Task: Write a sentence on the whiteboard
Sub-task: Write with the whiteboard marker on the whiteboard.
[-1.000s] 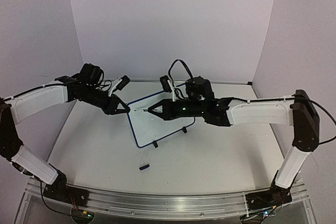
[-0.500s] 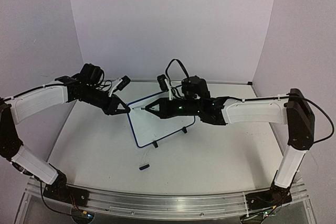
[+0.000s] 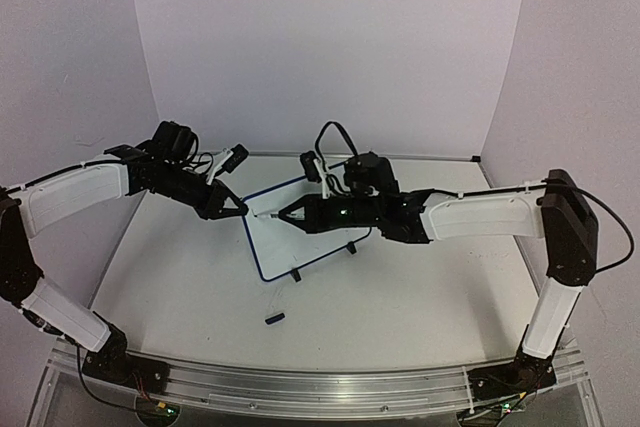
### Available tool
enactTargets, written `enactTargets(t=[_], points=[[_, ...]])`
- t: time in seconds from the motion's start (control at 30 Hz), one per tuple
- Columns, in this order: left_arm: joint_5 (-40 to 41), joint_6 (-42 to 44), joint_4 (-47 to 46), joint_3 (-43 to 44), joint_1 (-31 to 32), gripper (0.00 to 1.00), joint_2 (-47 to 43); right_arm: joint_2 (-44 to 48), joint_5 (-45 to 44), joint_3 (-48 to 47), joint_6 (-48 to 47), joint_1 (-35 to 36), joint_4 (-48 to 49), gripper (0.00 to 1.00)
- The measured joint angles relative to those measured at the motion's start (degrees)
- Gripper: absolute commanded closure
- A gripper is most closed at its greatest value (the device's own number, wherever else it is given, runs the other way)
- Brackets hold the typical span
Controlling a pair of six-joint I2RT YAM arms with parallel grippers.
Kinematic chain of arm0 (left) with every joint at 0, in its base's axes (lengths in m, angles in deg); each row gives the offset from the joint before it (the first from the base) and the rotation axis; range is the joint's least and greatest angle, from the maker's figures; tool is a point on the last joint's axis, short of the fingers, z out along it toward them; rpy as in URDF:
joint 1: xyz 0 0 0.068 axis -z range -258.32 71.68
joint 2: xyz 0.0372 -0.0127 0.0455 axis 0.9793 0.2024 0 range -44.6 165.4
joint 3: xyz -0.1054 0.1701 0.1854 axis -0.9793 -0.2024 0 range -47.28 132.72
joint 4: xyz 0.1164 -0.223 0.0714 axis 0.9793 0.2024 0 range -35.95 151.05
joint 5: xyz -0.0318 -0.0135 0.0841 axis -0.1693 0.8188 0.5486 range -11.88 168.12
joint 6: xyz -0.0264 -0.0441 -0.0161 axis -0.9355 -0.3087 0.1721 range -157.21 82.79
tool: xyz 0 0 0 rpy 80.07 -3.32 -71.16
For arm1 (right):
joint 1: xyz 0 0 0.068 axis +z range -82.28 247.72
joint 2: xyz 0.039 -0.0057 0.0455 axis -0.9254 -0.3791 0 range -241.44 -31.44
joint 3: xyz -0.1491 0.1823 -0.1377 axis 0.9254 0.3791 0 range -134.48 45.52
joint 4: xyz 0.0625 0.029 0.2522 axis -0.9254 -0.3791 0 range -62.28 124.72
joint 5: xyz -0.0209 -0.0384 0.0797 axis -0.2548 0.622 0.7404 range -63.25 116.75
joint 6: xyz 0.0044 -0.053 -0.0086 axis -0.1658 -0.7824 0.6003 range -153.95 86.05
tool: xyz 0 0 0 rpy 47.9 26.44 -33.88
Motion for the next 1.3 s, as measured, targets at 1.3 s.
enactTargets(t=[1.3], points=[[0.5,0.0,0.4,-0.3,0.3,1.00,-0.7,3.3,0.7,2.2,-0.6,0.2,0.0,1.00]])
